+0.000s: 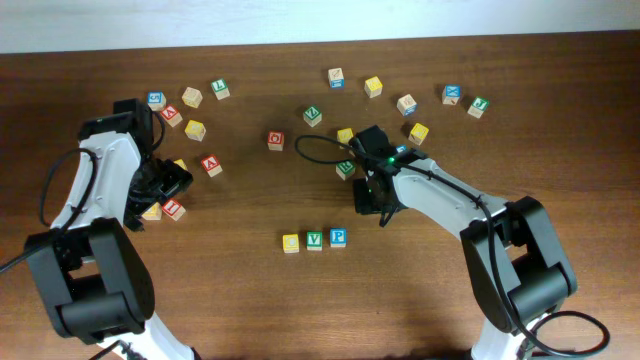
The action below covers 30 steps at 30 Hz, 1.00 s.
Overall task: Spell out CVPR
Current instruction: 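Carry the R block forward and lower it right of the P block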
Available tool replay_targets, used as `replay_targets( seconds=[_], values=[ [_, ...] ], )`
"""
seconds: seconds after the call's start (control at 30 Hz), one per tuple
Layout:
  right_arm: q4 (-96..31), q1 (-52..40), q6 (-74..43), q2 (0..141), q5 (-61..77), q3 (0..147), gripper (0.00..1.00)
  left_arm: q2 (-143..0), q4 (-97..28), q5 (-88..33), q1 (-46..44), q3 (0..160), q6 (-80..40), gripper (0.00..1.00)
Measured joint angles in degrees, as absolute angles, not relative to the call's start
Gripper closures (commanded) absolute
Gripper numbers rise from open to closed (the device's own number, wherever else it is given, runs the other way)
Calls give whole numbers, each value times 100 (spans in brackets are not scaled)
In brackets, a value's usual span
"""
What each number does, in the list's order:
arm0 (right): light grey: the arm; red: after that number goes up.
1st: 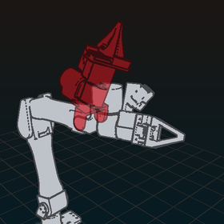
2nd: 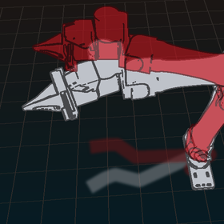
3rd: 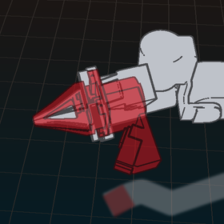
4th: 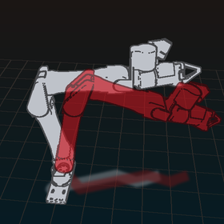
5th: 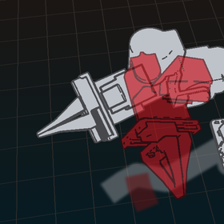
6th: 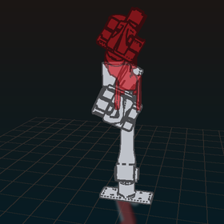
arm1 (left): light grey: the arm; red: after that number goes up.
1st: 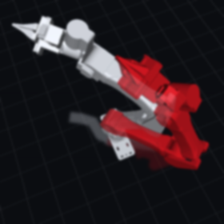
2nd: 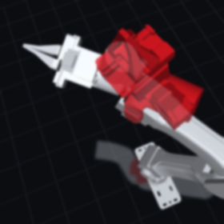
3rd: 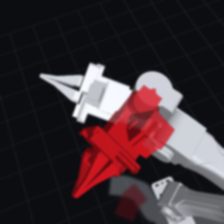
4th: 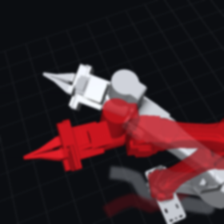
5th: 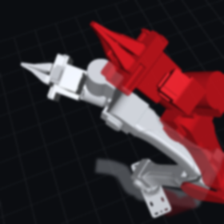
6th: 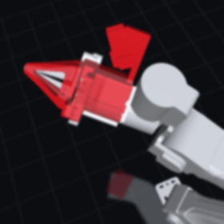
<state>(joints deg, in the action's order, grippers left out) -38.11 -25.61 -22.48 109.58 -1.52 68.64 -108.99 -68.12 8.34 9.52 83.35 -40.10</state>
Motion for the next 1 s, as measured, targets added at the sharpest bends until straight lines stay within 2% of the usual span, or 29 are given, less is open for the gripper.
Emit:
replay_targets(
  seconds=[0.3, 0.53, 0.8, 1.0],
  values=[
    [-4233, -2561, -2252, 10958, -148, 6991, 72, -10899, -6814, 834, 952, 8335, -4010, 1],
    [-5118, -2615, -2255, 10805, 137, 7227, 72, -10899, -6812, 834, 952, 8335, -4010, 1],
    [-5535, -3616, -2912, 10392, 139, 7258, 72, -10899, -6812, 834, 952, 8335, -4010, 1],
    [-5502, -3662, -3253, 10396, -71, 7199, 72, -10899, -6812, 834, 952, 8335, -4010, 1]
  ],
)
